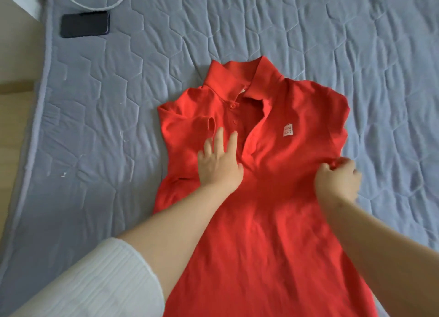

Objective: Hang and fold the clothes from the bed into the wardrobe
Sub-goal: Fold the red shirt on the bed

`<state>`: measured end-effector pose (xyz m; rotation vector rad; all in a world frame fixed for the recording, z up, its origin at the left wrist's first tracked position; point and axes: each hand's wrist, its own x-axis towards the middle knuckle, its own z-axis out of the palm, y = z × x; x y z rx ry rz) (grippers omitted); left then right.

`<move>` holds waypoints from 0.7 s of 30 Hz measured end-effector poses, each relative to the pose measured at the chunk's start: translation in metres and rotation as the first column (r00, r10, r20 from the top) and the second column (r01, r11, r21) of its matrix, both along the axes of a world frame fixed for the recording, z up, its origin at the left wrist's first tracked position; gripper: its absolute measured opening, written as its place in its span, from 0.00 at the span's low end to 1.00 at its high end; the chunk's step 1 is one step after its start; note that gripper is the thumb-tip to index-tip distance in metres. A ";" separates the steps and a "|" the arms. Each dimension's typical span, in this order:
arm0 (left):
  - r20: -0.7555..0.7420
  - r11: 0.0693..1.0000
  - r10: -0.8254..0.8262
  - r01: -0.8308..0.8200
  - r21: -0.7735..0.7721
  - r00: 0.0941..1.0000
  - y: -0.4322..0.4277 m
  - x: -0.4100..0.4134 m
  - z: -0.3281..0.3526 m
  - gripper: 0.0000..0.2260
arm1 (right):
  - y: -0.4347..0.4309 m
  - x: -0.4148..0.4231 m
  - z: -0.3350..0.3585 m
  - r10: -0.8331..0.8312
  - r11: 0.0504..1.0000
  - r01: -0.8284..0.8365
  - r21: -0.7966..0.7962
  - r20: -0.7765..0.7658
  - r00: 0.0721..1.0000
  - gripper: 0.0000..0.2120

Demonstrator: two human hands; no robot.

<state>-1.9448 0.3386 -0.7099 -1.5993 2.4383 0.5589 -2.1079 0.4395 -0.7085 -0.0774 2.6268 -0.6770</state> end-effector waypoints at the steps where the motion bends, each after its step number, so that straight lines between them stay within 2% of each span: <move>1: -0.034 0.996 -0.069 0.071 0.058 0.997 0.007 -0.010 -0.003 0.33 | 0.002 -0.009 -0.003 -0.046 0.999 0.046 0.011 0.036 0.998 0.18; 2: -0.061 0.980 -0.098 0.107 0.169 0.993 0.013 -0.021 -0.007 0.32 | 0.004 -0.018 -0.008 -0.068 0.998 0.068 0.003 0.060 0.996 0.18; 4: -0.049 0.907 -0.052 0.068 0.416 0.997 0.018 -0.042 -0.015 0.32 | 0.007 -0.031 -0.017 -0.107 0.986 0.124 -0.111 0.148 0.983 0.17; 6: 0.037 0.852 -0.026 0.003 0.524 0.999 0.017 -0.057 -0.023 0.33 | 0.008 -0.040 -0.022 -0.195 0.926 0.290 -0.241 0.352 0.915 0.14; 8: 0.124 0.834 -0.049 -0.027 0.550 0.991 0.014 -0.067 -0.029 0.34 | 0.012 -0.046 -0.019 -0.207 0.856 0.453 -0.250 0.637 0.743 0.08; 9: 0.160 0.831 -0.069 -0.032 0.556 0.985 0.012 -0.071 -0.030 0.35 | 0.012 -0.049 -0.018 -0.150 0.838 0.487 -0.245 0.754 0.639 0.09; 11: 0.217 0.831 -0.107 -0.033 0.555 0.970 0.011 -0.077 -0.029 0.37 | 0.009 -0.055 -0.020 0.025 0.854 0.443 -0.274 0.872 0.490 0.20; 13: 0.248 0.830 -0.142 -0.021 0.557 0.958 0.010 -0.080 -0.026 0.37 | -0.001 -0.061 -0.021 0.129 0.827 0.462 -0.322 0.906 0.402 0.30; 15: 0.252 0.822 -0.151 -0.020 0.569 0.956 0.007 -0.082 -0.025 0.37 | -0.014 -0.065 -0.019 0.184 0.737 0.558 -0.381 0.908 0.376 0.31; 17: 0.249 0.815 -0.138 -0.033 0.578 0.959 0.005 -0.082 -0.024 0.36 | -0.027 -0.068 -0.013 0.270 0.663 0.595 -0.455 0.886 0.376 0.24; 19: 0.244 0.817 -0.127 -0.039 0.575 0.961 0.006 -0.082 -0.024 0.36 | -0.034 -0.071 -0.006 0.284 0.668 0.571 -0.477 0.873 0.398 0.16; 21: 0.238 0.819 -0.113 -0.045 0.572 0.965 0.007 -0.081 -0.024 0.36 | -0.035 -0.080 0.001 0.222 0.691 0.559 -0.458 0.870 0.440 0.12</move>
